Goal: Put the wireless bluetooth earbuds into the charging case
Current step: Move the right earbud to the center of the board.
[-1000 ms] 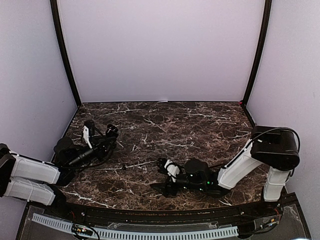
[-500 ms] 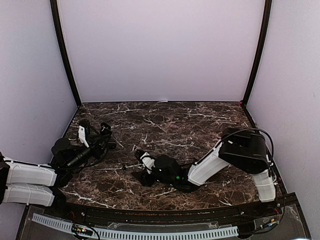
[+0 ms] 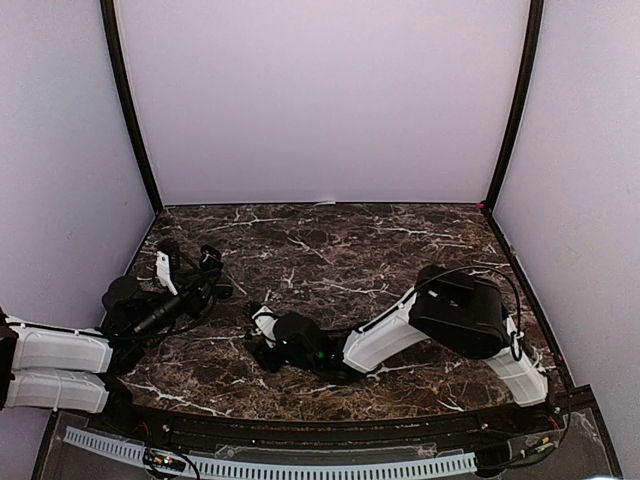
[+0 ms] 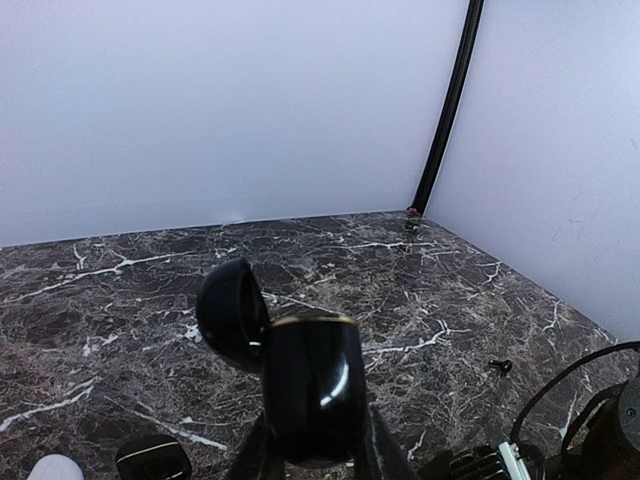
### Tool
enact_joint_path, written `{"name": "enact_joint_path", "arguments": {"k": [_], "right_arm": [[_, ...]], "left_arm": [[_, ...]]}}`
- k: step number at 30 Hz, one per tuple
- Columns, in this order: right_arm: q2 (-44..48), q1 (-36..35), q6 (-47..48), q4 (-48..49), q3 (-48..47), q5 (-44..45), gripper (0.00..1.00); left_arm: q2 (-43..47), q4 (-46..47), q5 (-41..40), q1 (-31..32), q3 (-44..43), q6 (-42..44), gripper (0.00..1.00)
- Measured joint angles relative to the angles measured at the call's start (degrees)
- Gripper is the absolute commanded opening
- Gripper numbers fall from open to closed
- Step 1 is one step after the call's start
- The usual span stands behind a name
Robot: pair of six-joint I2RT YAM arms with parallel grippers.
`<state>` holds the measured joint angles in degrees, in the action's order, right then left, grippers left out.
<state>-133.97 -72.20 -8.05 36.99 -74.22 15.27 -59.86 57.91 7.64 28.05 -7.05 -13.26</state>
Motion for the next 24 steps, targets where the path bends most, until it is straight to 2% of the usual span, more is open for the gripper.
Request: {"name": "enact_joint_path", "arguments": {"k": [10, 12, 18, 24], "right_arm": [[-5.35, -0.31, -0.28, -5.42, -10.82, 2.89, 0.6], [-5.97, -0.33, -0.55, -6.29, -12.2, 3.34, 0.55], [-6.05, -0.68, -0.81, -7.41, -12.87, 4.07, 0.32], [-6.03, -0.9, -0.94, -6.62, -12.28, 4.11, 0.22]], "left_arm": [[0.11, -0.81, -0.02, -0.04, 0.04, 0.17, 0.17], [0.2, -0.83, 0.0, -0.04, 0.04, 0.17, 0.17], [0.22, -0.87, -0.02, -0.04, 0.04, 0.24, 0.17], [0.24, -0.96, -0.02, -0.04, 0.04, 0.61, 0.17]]}}
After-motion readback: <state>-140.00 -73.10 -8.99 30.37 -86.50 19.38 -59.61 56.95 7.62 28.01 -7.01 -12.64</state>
